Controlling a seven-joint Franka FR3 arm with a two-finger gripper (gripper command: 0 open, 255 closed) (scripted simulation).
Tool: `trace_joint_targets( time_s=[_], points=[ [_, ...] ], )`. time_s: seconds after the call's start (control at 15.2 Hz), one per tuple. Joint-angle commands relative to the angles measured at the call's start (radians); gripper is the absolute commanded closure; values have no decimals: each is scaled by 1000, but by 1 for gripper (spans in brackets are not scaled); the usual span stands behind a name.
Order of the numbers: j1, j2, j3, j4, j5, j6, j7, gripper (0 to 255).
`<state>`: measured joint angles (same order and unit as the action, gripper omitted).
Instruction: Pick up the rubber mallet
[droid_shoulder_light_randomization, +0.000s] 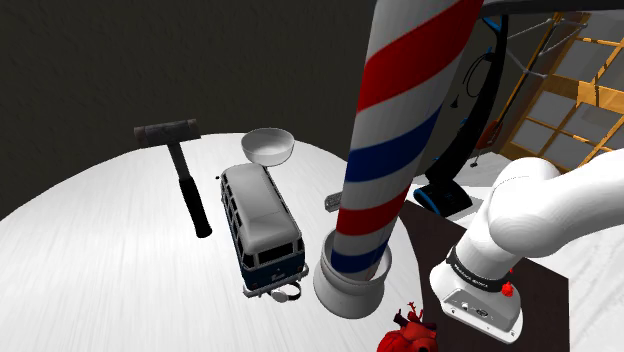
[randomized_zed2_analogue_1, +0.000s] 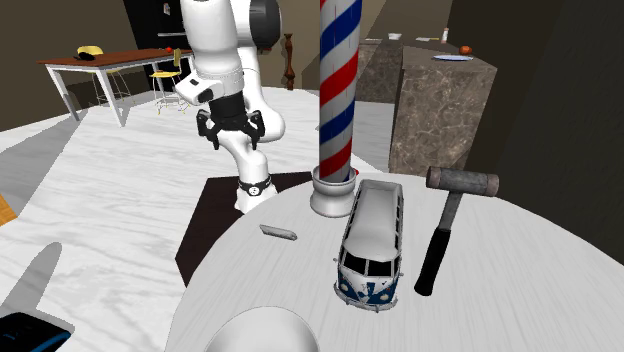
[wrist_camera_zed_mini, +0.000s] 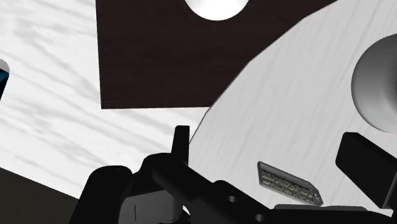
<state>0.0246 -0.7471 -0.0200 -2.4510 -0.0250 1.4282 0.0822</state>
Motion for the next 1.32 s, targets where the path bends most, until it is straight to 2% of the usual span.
trace_joint_targets(
  time_s=[0.0, 0.59, 1.25],
  points=[
    [0, 0, 0, 0, 0, 0, 0, 0],
    [100, 300, 32, 236, 13, 124, -155, 0],
    [189, 588, 94, 553, 18, 166, -312, 0]
  ],
)
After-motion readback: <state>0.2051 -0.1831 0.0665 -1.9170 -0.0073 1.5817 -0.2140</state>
